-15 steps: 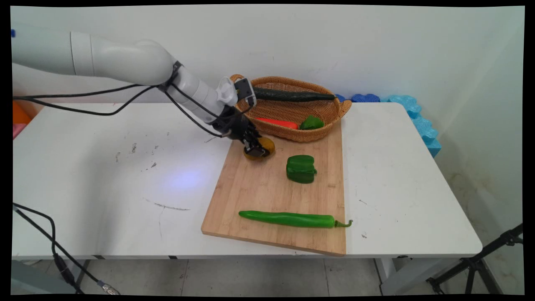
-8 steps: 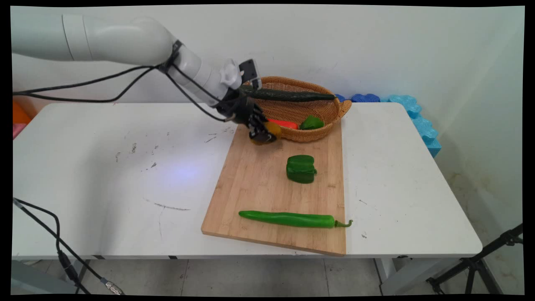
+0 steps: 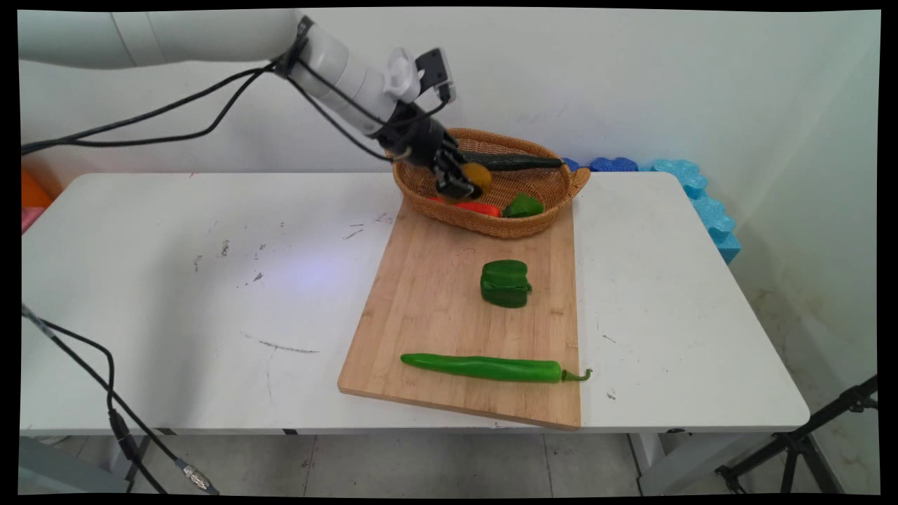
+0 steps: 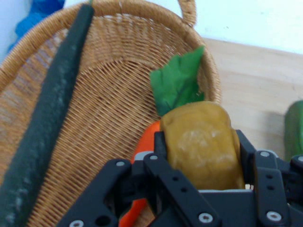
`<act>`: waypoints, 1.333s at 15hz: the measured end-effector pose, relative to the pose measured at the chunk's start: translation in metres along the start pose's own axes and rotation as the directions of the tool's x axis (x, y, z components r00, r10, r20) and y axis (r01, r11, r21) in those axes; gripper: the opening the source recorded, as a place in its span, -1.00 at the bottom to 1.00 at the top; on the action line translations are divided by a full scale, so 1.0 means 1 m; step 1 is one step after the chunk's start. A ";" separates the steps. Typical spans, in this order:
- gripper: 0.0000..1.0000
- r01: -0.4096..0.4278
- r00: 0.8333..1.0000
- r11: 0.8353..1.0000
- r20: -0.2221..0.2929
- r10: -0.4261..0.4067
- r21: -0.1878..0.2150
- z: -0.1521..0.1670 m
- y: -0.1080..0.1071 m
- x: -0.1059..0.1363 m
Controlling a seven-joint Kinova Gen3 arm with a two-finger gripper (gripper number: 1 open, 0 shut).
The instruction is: Place the picked object in the vegetable basket
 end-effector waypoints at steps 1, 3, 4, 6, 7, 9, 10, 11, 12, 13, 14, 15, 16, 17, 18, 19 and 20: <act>-1.00 -0.004 1.000 1.000 -0.003 0.004 0.007 0.000 -0.004 0.004; -1.00 -0.010 1.000 1.000 -0.007 0.010 0.017 0.002 -0.011 0.010; -1.00 -0.012 1.000 1.000 -0.009 0.012 0.025 0.005 -0.017 0.013; -1.00 -0.012 1.000 0.999 -0.010 0.012 0.036 0.013 -0.026 0.016; -1.00 -0.012 1.000 0.999 -0.010 0.013 0.040 0.016 -0.029 0.017; -1.00 -0.011 1.000 0.999 -0.010 0.012 0.047 0.025 -0.036 0.018; -1.00 -0.011 1.000 0.999 -0.009 0.011 0.050 0.031 -0.040 0.019; -1.00 -0.009 1.000 0.999 -0.010 0.010 0.053 0.038 -0.044 0.019; -1.00 -0.007 1.000 0.998 -0.010 0.007 0.056 0.045 -0.048 0.019; -1.00 -0.005 1.000 0.998 -0.010 0.005 0.057 0.052 -0.052 0.019; -1.00 -0.001 1.000 0.998 -0.011 0.002 0.058 0.060 -0.055 0.018; -1.00 0.002 1.000 0.998 -0.012 -0.001 0.058 0.065 -0.057 0.017; -1.00 0.006 1.000 0.998 -0.013 -0.005 0.058 0.072 -0.059 0.017; -1.00 0.009 1.000 0.998 -0.014 -0.008 0.058 0.077 -0.061 0.016; -1.00 0.014 1.000 0.998 -0.016 -0.013 0.058 0.084 -0.063 0.016; -1.00 0.020 1.000 0.998 -0.018 -0.019 0.058 0.091 -0.065 0.015; -1.00 0.026 0.999 0.998 -0.020 -0.025 0.057 0.098 -0.067 0.014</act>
